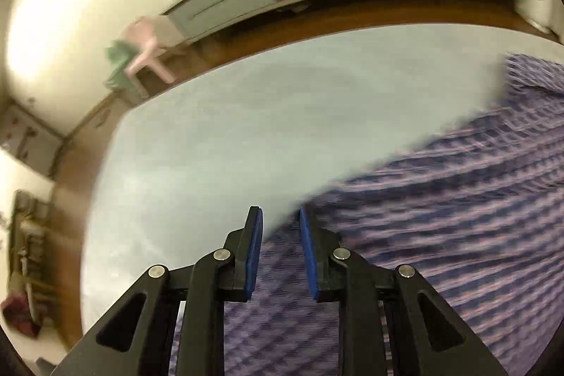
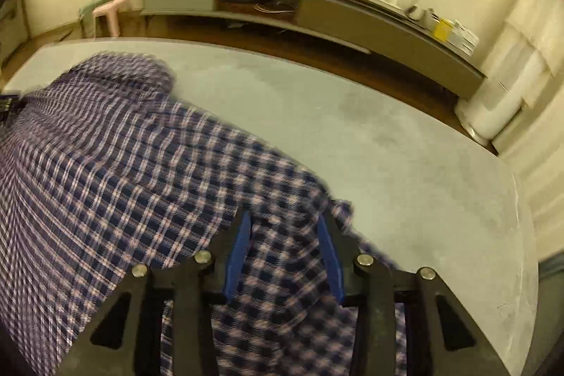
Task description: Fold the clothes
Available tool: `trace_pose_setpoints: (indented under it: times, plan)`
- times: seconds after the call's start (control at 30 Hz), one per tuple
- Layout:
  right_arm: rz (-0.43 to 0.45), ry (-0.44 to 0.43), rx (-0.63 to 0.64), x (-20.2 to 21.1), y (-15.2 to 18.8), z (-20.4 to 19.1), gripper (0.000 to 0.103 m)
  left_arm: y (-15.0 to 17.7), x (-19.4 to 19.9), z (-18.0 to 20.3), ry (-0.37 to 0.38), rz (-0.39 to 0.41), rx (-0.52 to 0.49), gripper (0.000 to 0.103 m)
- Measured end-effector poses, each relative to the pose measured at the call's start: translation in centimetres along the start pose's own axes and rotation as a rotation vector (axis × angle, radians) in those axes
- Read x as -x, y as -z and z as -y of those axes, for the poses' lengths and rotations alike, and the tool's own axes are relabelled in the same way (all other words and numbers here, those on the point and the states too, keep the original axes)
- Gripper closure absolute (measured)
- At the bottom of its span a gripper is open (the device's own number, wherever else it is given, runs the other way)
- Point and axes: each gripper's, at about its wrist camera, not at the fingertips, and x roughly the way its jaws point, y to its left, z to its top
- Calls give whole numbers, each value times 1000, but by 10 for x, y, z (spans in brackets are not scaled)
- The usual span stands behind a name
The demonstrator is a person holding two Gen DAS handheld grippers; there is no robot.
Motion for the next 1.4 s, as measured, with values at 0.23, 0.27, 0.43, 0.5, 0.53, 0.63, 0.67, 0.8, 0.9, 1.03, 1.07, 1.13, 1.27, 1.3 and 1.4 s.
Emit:
trace_pose_setpoints:
  times: [0.23,0.27,0.43,0.5,0.53,0.63,0.67,0.8,0.9,1.03,1.07,1.13,1.27,1.3,1.4]
  plan:
    - [-6,27,84,-11,-7,-11,60,5,54,41,254,119,-99,81]
    - [16,-11,82,-11,-8,-18,60,7,62,54,295,132,-133,81]
    - [-3,-107,115,-50,1,-53,55,-4,31,73,175,58,-170,79]
    - [-18,7,111,-80,7,-52,40,-5,32,58,116,30,-118,79]
    - [-39,67,109,-94,8,-50,40,1,42,50,143,48,-104,79]
    - [-30,158,194,-112,23,-72,40,56,92,19,326,78,-161,79]
    - [-31,73,202,-115,33,-84,40,80,103,12,389,41,-205,79]
    - [-112,-236,211,-146,79,-132,40,192,122,23,400,-14,-329,75]
    - [-126,-273,177,-170,111,-147,40,221,125,9,357,-29,-299,74]
    - [-182,-269,149,-197,160,-155,40,256,121,-5,331,-29,-273,73]
    - [-190,-279,175,-200,173,-161,40,263,119,-8,339,-34,-261,73]
    - [-202,-303,243,-206,204,-174,40,264,117,2,318,-29,-291,73]
    - [-204,-293,246,-234,246,-182,39,244,113,18,277,-22,-347,73]
    - [-207,-290,234,-245,251,-181,36,238,108,19,287,-29,-342,73]
    - [-219,-324,213,-281,262,-172,31,221,102,20,286,-7,-300,72]
